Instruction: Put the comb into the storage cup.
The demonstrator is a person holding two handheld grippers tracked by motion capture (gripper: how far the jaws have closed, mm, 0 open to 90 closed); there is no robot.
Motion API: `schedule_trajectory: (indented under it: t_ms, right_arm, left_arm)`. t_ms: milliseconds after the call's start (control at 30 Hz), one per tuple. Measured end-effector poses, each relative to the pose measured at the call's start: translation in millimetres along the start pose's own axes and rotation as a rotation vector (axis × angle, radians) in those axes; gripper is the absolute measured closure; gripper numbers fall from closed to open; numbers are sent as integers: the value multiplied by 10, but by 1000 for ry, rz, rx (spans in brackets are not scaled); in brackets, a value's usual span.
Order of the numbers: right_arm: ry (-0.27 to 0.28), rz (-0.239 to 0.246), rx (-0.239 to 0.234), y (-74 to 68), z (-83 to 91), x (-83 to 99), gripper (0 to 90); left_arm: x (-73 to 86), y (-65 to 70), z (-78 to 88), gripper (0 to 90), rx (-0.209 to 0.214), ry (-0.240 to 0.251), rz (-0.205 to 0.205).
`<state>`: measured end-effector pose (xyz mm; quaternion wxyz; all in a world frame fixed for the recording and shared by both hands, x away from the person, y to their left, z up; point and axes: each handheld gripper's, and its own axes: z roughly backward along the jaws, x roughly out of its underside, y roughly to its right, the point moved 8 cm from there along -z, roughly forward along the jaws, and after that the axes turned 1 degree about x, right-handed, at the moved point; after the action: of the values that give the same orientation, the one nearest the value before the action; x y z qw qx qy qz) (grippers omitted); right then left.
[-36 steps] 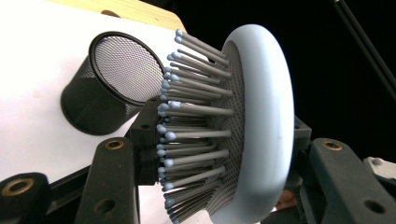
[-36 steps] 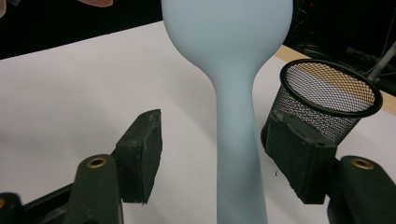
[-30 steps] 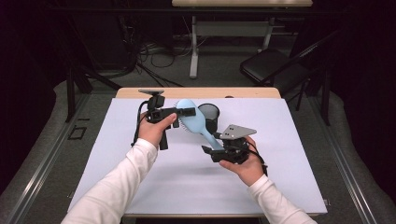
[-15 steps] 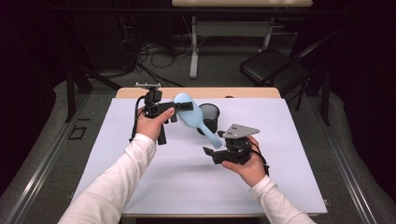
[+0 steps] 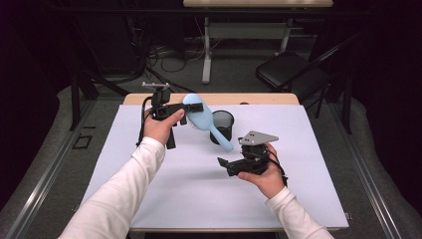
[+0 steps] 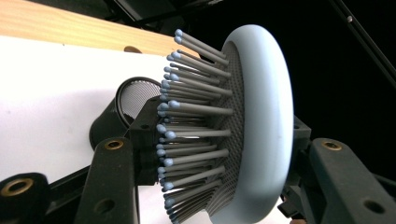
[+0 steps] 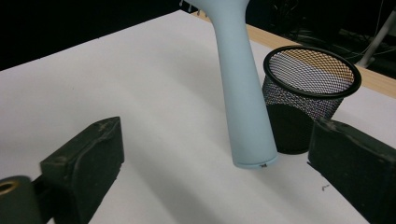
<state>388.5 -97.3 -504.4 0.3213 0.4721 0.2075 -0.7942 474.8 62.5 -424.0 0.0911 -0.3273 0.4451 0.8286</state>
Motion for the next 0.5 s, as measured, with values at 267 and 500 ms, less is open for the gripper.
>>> schedule_trajectory:
  t_ms: [267, 500]
  right_arm:
    - [-10, -9, 9, -4, -11, 8, 0]
    - [-8, 5, 16, 6, 10, 5, 0]
  left_arm:
    - [-94, 58, 27, 480, -13, 13, -19]
    - [-195, 108, 47, 480, -24, 30, -34]
